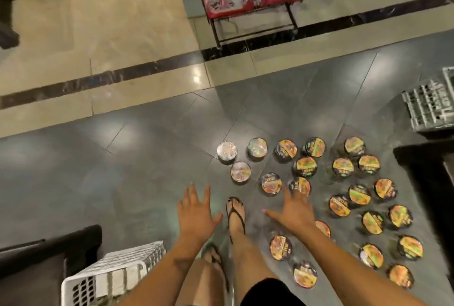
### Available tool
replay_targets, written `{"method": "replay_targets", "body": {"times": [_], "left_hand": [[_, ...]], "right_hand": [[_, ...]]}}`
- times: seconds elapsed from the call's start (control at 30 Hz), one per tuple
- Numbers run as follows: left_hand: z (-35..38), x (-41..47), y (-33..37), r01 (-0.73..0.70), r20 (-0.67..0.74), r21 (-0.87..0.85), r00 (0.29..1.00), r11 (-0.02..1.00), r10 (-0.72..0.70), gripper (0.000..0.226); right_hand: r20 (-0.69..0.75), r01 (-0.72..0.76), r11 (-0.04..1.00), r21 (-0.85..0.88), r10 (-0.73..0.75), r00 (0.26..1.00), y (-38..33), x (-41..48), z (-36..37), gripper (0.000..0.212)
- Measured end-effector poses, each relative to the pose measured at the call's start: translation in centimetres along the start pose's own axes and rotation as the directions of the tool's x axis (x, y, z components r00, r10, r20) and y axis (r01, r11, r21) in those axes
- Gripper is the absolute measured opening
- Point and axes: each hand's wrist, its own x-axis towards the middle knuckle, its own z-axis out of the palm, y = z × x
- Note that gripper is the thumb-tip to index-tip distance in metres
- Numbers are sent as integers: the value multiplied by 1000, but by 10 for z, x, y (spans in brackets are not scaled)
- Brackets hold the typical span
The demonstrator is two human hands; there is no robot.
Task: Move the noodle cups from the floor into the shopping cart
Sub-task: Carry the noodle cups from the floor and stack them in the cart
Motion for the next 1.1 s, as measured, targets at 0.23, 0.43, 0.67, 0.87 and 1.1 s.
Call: {"method": "replay_targets", "body": {"times": [0.23,0.43,0.67,0.87,1.1], "left_hand": [[89,169,-18,-20,-78,-49,997,999,16,91],[209,328,-20,10,-150,-126,988,992,-30,93],[312,457,-4,-132,-287,-203,955,970,70,91],[339,492,10,-220,-390,-247,914,944,112,93],[336,492,6,-261,-401,-156,898,953,181,107]], "right_hand": [[-25,-10,999,-34,10,1000,-28,147,69,108],[-8,9,1000,-8,-9,1000,-37,300,207,118],[-184,50,997,51,-40,982,-35,418,311,115],[-389,61,984,168,9,921,-42,432,351,127],[-500,118,964,239,17,866,-47,436,363,117]]}}
